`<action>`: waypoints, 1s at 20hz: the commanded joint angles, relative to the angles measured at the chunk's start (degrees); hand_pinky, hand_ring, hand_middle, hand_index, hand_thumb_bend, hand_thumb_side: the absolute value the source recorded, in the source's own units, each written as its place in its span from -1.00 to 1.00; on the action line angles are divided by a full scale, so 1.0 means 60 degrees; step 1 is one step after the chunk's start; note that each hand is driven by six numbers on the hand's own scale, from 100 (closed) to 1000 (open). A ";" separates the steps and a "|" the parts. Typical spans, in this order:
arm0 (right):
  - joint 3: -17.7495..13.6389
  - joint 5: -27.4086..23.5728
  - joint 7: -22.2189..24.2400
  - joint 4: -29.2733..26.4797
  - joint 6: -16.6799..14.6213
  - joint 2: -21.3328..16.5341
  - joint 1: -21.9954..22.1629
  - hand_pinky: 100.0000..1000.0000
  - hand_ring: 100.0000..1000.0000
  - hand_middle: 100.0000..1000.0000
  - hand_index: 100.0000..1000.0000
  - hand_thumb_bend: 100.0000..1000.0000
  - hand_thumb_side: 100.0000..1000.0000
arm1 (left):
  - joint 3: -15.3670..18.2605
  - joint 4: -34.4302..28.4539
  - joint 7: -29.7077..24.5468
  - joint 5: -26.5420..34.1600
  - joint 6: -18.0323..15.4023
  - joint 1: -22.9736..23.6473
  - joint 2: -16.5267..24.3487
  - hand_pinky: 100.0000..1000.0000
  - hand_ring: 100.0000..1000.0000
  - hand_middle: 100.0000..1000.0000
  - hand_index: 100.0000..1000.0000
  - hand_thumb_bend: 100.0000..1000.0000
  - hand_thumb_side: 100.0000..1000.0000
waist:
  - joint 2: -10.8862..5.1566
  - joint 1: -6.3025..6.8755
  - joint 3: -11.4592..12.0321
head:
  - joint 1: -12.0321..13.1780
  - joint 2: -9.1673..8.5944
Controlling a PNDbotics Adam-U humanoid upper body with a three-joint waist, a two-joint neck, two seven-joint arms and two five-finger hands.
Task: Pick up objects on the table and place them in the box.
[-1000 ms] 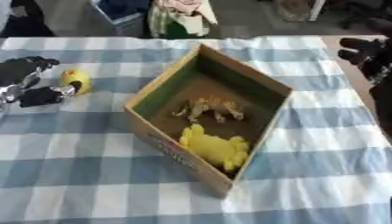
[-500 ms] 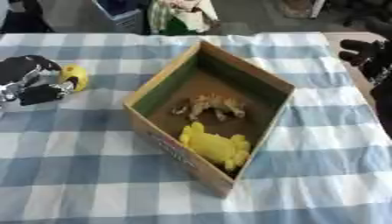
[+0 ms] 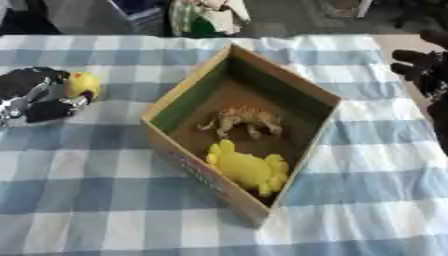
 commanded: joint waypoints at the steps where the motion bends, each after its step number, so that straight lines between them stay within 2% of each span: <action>1: -0.0075 -0.0033 0.0060 -0.0032 -0.0036 -0.0255 -0.0147 0.64 0.58 -0.25 0.64 -1.00 0.64 | 0.0078 -0.0041 -0.0079 -0.0132 -0.0026 -0.0187 0.0174 0.30 0.69 0.56 0.84 -0.54 0.92 | -0.0155 -0.0008 -0.0002 | 0.0054 -0.0166; 4: -0.0099 -0.0029 0.0071 0.0020 -0.0034 -0.0280 -0.0139 0.65 0.58 -0.25 0.64 -1.00 0.67 | 0.0098 -0.0060 -0.0006 -0.0005 -0.0015 -0.0221 0.0093 0.24 0.64 0.49 0.60 -0.80 0.74 | -0.0117 -0.0019 0.0007 | 0.0060 -0.0150; 5: -0.0104 -0.0031 0.0074 0.0031 -0.0035 -0.0286 -0.0135 0.65 0.58 -0.25 0.64 -1.00 0.67 | 0.0099 -0.0093 0.0052 0.0097 0.0010 -0.0234 0.0071 0.22 0.62 0.46 0.52 -0.96 0.65 | -0.0109 -0.0023 0.0016 | 0.0053 -0.0133; 6: -0.0106 -0.0034 0.0079 0.0040 -0.0036 -0.0291 -0.0131 0.65 0.59 -0.25 0.65 -1.00 0.68 | 0.0092 -0.0138 0.0127 0.0195 0.0051 -0.0241 0.0060 0.20 0.60 0.44 0.45 -1.00 0.62 | -0.0103 -0.0027 0.0025 | 0.0044 -0.0118; 9: -0.0116 -0.0029 0.0101 0.0069 -0.0033 -0.0304 -0.0106 0.65 0.59 -0.25 0.65 -1.00 0.69 | 0.0086 -0.0308 0.0425 0.0523 0.0278 -0.0266 0.0050 0.12 0.51 0.32 0.25 -1.00 0.49 | -0.0100 -0.0036 0.0054 | 0.0029 -0.0061; 10: -0.0118 -0.0029 0.0107 0.0074 -0.0030 -0.0304 -0.0096 0.65 0.59 -0.25 0.65 -1.00 0.70 | 0.0085 -0.0346 0.0565 0.0584 0.0386 -0.0271 0.0054 0.09 0.48 0.28 0.20 -1.00 0.38 | -0.0102 -0.0034 0.0058 | 0.0031 -0.0054; 11: -0.0120 -0.0029 0.0116 0.0078 -0.0026 -0.0303 -0.0084 0.65 0.59 -0.25 0.65 -1.00 0.70 | 0.0089 -0.0380 0.0749 0.0603 0.0506 -0.0274 0.0066 0.06 0.46 0.24 0.16 -1.00 0.26 | -0.0105 -0.0034 0.0062 | 0.0025 -0.0053; 14: -0.0120 -0.0034 0.0145 0.0077 -0.0009 -0.0298 -0.0059 0.65 0.59 -0.25 0.65 -1.00 0.71 | 0.0051 -0.0436 0.1277 0.0608 0.0790 -0.0251 0.0079 0.03 0.43 0.20 0.11 -1.00 0.13 | -0.0118 -0.0031 0.0078 | 0.0021 -0.0040; 17: -0.0113 -0.0038 0.0176 0.0062 0.0010 -0.0284 -0.0031 0.65 0.59 -0.26 0.65 -1.00 0.71 | 0.0036 -0.0474 0.1621 0.0669 0.0889 -0.0231 0.0085 -0.02 0.38 0.15 0.03 -1.00 -0.35 | -0.0139 -0.0021 0.0088 | 0.0015 -0.0031; 18: -0.0110 -0.0038 0.0188 0.0055 0.0017 -0.0276 -0.0020 0.65 0.59 -0.26 0.65 -1.00 0.72 | 0.0031 -0.0485 0.1720 0.0697 0.0910 -0.0224 0.0086 -0.04 0.35 0.12 0.00 -1.00 -0.60 | -0.0149 -0.0019 0.0090 | 0.0011 -0.0026; 20: -0.0103 -0.0035 0.0210 0.0037 0.0032 -0.0258 0.0002 0.66 0.59 -0.26 0.65 -1.00 0.71 | 0.0022 -0.0522 0.1923 0.0750 0.0955 -0.0217 0.0093 -0.06 0.33 0.10 -0.02 -1.00 -0.68 | -0.0176 -0.0012 0.0093 | 0.0006 -0.0006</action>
